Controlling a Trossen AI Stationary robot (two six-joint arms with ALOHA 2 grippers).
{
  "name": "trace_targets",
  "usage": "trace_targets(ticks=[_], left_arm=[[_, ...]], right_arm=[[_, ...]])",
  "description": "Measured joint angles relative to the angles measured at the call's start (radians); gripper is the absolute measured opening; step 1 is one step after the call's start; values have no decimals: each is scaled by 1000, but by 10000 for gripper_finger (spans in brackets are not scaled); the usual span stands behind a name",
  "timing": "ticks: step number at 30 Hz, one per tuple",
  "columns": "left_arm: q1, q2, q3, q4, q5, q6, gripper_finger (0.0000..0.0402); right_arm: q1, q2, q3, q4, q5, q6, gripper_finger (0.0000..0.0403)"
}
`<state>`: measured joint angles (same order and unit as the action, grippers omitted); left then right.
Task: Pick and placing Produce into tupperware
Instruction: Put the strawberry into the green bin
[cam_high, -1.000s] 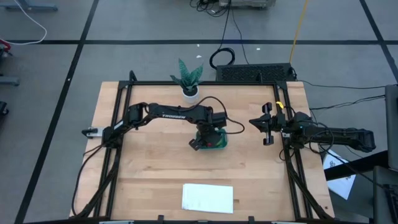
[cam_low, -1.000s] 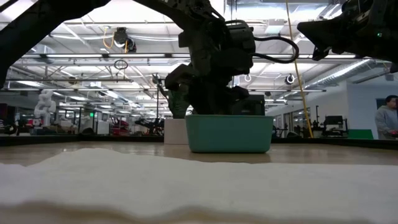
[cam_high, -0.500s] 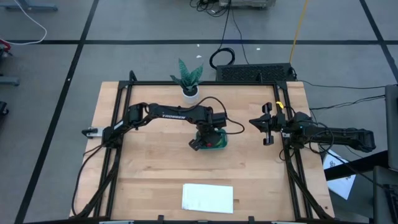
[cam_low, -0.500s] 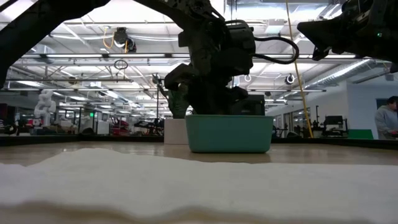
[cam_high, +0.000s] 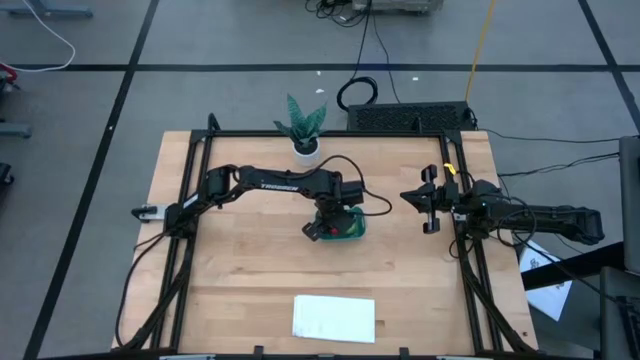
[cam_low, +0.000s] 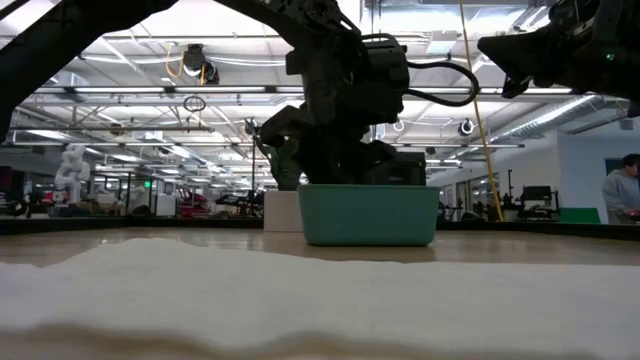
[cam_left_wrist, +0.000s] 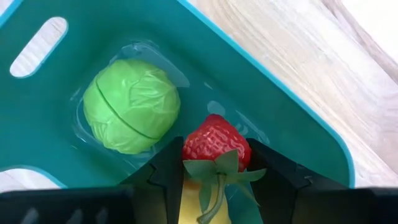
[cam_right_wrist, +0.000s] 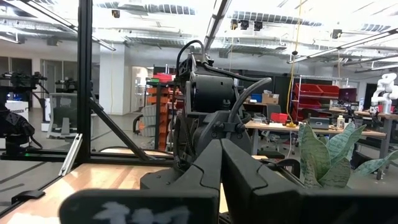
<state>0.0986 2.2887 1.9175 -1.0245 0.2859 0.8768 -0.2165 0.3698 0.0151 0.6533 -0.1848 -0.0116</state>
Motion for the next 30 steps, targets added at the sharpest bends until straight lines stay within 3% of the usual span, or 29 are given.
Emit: trace_targets(ticks=[30], left_arm=[[-9, 16, 0, -23, 1, 2, 147]], right_arm=[[0, 0, 0, -15, 0, -1, 0]])
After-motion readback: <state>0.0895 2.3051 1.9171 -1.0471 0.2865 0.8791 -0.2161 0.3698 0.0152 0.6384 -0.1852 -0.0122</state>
